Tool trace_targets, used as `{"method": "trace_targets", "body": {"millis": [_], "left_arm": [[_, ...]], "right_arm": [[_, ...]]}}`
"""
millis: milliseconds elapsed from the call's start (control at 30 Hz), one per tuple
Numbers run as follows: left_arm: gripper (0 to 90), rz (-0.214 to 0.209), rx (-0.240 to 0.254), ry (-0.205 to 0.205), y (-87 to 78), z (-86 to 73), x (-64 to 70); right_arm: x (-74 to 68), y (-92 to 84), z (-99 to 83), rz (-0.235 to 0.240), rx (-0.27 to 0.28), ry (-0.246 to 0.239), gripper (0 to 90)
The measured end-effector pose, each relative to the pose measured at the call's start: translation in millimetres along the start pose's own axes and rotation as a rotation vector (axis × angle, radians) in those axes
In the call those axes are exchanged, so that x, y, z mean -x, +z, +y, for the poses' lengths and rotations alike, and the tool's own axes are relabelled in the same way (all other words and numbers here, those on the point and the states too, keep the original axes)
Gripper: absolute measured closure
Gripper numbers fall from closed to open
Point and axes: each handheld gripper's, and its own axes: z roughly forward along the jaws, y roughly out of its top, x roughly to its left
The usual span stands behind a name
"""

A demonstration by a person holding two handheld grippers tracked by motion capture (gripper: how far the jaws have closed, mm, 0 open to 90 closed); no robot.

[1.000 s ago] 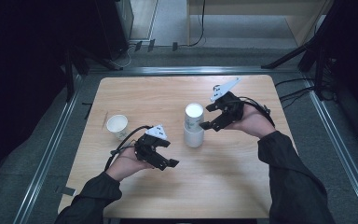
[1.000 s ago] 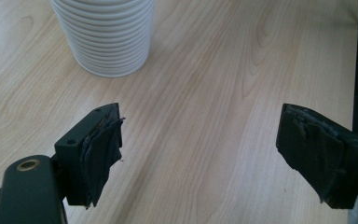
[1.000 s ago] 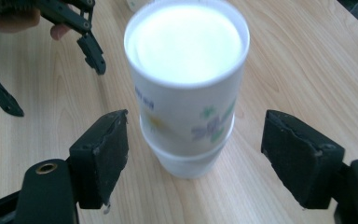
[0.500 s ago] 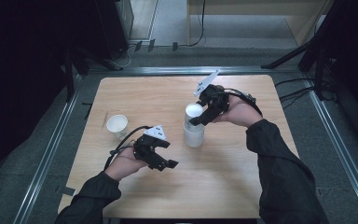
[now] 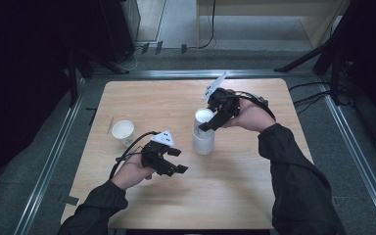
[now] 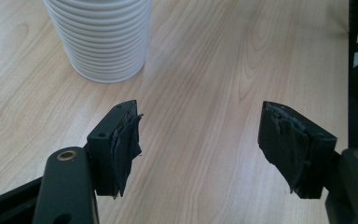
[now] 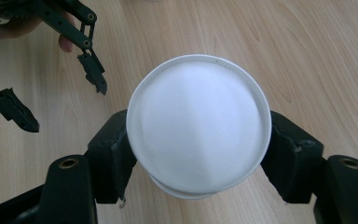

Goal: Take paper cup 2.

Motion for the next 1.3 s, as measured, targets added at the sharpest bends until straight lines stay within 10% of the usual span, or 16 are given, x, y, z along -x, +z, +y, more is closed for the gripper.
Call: {"method": "trace_targets", "body": {"millis": [667, 1300], "left_arm": [[17.3, -0.092, 0.044, -0.052, -6.0, 2.9, -2.4], [11.4, -0.127, 0.025, -0.063, -7.4, 1.3, -4.5]], "right_arm": [[-7.5, -41.0, 20.2, -0.025, 0.017, 0.009, 33.2], [-54.4, -93.6, 13.4, -0.047, 0.043, -0.037, 33.6]]}}
